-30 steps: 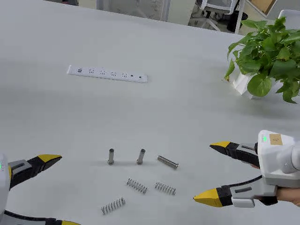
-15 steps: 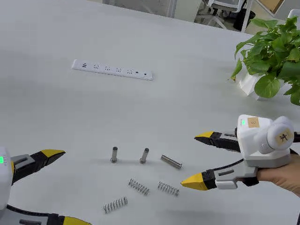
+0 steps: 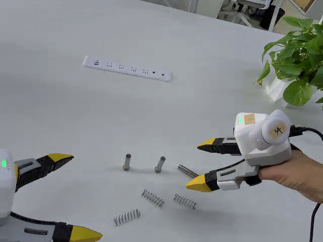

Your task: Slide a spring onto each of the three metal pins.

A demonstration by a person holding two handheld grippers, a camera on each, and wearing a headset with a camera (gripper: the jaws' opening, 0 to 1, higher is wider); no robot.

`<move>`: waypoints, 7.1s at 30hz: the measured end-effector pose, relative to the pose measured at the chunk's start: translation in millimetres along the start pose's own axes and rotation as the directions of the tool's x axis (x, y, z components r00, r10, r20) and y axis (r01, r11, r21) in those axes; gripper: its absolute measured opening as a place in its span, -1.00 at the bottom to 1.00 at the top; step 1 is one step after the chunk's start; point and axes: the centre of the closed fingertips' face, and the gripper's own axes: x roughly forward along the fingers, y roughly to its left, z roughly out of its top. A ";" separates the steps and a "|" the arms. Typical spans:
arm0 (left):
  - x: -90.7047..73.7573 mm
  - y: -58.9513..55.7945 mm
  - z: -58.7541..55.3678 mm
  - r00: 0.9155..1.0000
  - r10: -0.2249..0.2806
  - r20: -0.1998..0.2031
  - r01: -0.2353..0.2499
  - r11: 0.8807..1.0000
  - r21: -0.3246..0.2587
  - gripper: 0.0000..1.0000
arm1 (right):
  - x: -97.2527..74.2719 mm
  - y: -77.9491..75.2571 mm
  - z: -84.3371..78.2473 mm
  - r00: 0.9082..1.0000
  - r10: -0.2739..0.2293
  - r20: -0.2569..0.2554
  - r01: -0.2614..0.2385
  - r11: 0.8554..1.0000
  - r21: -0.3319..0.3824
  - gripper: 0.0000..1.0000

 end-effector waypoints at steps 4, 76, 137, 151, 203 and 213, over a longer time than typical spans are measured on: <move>1.0 1.3 -0.6 1.000 -0.002 0.005 0.002 1.000 -0.007 0.98 | 7.2 -6.2 -3.2 0.999 0.002 -0.041 -0.002 1.000 0.005 0.04; 8.0 10.5 -3.8 0.999 0.005 0.034 -0.004 0.999 -0.052 0.98 | 62.8 -34.4 -45.2 0.937 0.008 -0.349 -0.005 1.000 0.012 -0.93; 13.2 3.3 -1.3 0.999 -0.023 0.022 0.024 0.999 -0.038 0.98 | 7.6 -28.8 -41.1 0.981 -0.082 -0.178 0.098 0.992 0.082 -0.94; 13.8 3.2 -0.3 1.000 -0.026 0.017 0.027 0.999 -0.035 0.98 | 5.1 -29.4 -35.0 0.987 -0.108 -0.122 0.119 0.989 0.087 -0.94; 15.3 2.8 0.6 0.999 -0.029 0.026 0.030 0.999 -0.045 0.98 | 10.9 -29.0 -30.9 0.987 -0.113 -0.115 0.120 0.991 0.054 -0.83; 15.8 2.2 1.9 0.999 -0.030 0.025 0.031 0.999 -0.038 0.98 | 6.8 -29.9 -26.8 0.987 -0.123 -0.102 0.128 0.990 0.053 -0.73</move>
